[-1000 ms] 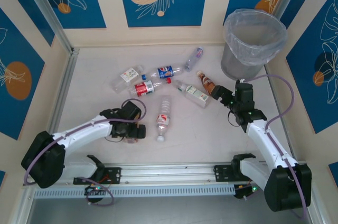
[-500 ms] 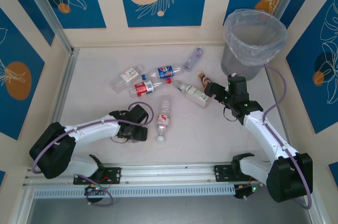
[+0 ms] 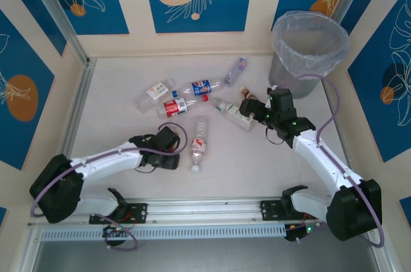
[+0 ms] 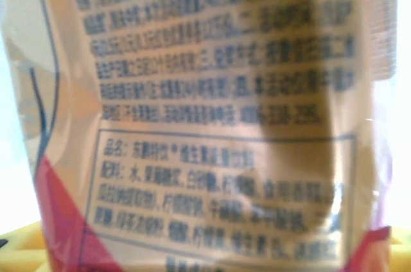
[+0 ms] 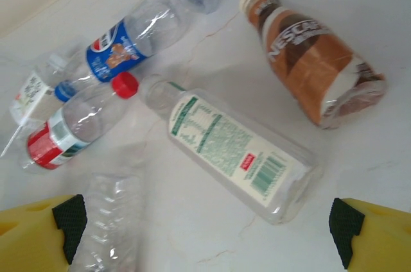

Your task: Put the plastic bottles in the bin

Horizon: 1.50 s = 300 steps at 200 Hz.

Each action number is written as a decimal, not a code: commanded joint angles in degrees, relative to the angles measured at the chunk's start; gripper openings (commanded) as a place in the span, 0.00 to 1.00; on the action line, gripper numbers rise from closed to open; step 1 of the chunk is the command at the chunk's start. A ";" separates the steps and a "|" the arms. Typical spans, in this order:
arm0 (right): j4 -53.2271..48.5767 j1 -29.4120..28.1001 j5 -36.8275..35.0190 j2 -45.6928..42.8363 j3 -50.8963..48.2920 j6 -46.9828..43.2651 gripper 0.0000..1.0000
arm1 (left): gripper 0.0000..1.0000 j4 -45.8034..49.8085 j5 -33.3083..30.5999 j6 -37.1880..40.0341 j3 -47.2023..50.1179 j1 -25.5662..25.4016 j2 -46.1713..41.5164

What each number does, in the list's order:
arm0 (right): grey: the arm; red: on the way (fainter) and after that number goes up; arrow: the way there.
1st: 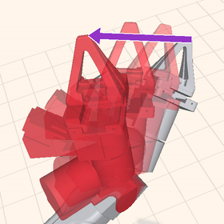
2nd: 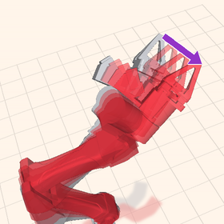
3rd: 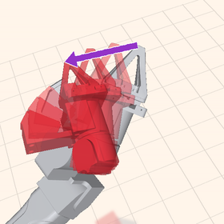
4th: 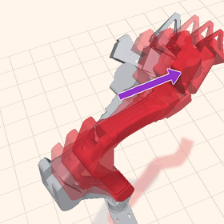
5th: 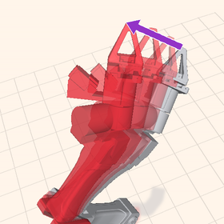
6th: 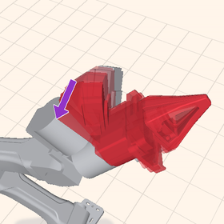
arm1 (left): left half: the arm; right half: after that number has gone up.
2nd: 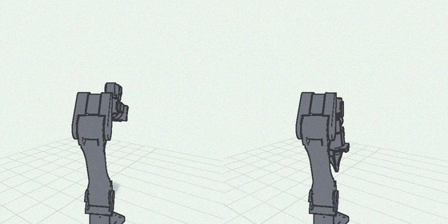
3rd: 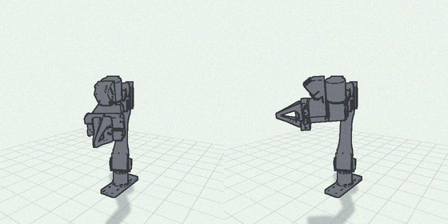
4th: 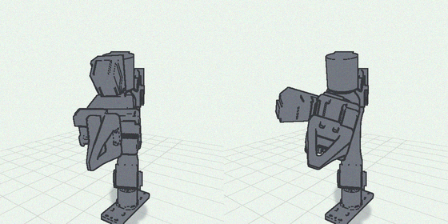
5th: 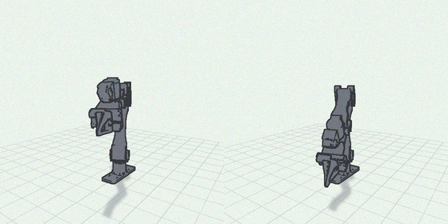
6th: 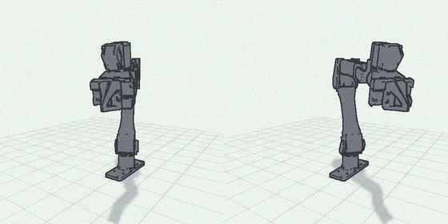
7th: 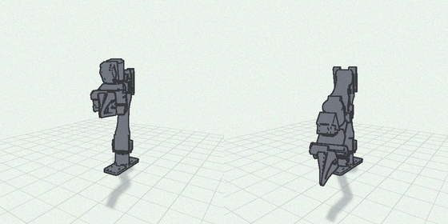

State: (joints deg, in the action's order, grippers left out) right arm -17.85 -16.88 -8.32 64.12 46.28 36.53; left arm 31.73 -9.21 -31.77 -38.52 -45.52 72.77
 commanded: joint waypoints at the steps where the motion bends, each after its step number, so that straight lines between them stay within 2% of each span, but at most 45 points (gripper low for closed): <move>1: 1.19 -0.47 10.56 0.46 1.62 3.35 0.99 | 0.65 -3.09 1.57 4.68 -1.99 -0.71 -5.08; 32: 9.39 -0.54 25.10 1.66 1.23 9.67 0.99 | 0.65 -6.86 3.82 9.17 -6.05 -0.77 -7.97; 58: 24.91 -1.98 35.65 2.53 -1.48 12.84 0.99 | 0.67 -14.11 5.67 11.91 -5.67 -0.81 -8.53; 97: 24.15 -4.96 37.32 6.67 2.84 14.77 0.98 | 0.68 -22.72 16.00 17.82 -6.04 -0.94 -7.29; 141: 23.01 -7.58 35.72 9.85 6.38 16.83 0.90 | 0.69 -23.60 16.52 19.84 -6.55 -0.98 -5.85; 174: 23.35 -9.43 32.33 12.44 9.12 16.48 0.81 | 0.69 -24.43 17.82 20.48 -6.95 -1.01 -4.71; 217: 18.75 -11.19 30.52 16.10 13.24 13.66 0.68 | 0.68 -24.07 18.85 21.30 -7.62 -1.06 -4.13; 300: 16.19 -12.30 27.14 16.06 13.48 10.44 0.24 | 0.69 -26.62 18.45 17.99 -6.39 -1.07 -3.89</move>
State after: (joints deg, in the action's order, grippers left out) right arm 1.21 -28.71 19.73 80.53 58.50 48.82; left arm 7.73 8.80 -12.91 -44.10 -46.00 68.47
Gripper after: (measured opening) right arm 0.299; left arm 0.686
